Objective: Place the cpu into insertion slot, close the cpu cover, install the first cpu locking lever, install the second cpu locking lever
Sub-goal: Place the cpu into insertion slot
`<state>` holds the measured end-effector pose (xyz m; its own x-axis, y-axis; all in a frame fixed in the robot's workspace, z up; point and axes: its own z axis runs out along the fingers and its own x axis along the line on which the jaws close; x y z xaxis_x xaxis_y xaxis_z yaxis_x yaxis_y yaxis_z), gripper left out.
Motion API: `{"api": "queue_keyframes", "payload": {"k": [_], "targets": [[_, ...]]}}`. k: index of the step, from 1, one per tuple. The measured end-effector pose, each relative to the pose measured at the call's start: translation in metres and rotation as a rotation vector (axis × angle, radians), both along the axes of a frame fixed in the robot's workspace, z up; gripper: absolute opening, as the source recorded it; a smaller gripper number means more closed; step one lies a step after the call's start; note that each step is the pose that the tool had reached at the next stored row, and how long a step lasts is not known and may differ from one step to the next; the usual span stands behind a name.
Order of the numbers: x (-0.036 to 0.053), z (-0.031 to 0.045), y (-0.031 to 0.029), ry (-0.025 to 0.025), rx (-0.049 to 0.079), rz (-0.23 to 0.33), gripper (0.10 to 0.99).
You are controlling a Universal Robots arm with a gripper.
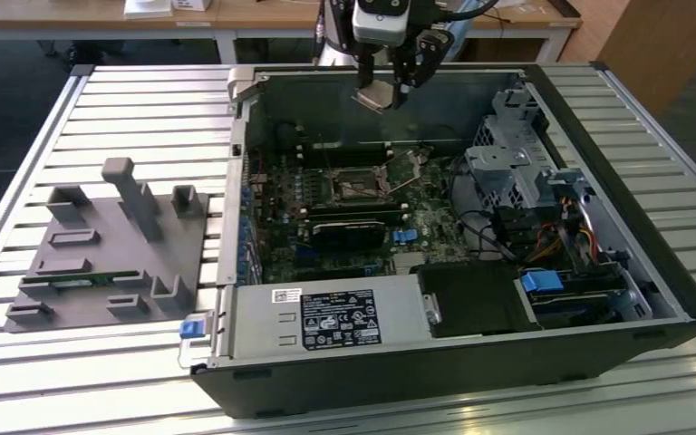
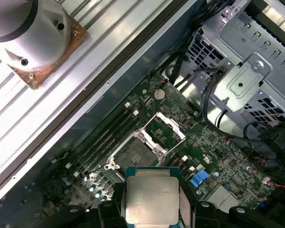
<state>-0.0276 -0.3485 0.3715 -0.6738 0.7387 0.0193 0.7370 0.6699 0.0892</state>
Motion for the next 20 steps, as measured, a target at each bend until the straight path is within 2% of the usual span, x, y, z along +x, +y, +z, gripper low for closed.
{"api": "queue_keyframes", "payload": {"k": [20], "targets": [[0.0, -0.0005, 0.0002, 0.0, 0.0, -0.061, 0.537]]}}
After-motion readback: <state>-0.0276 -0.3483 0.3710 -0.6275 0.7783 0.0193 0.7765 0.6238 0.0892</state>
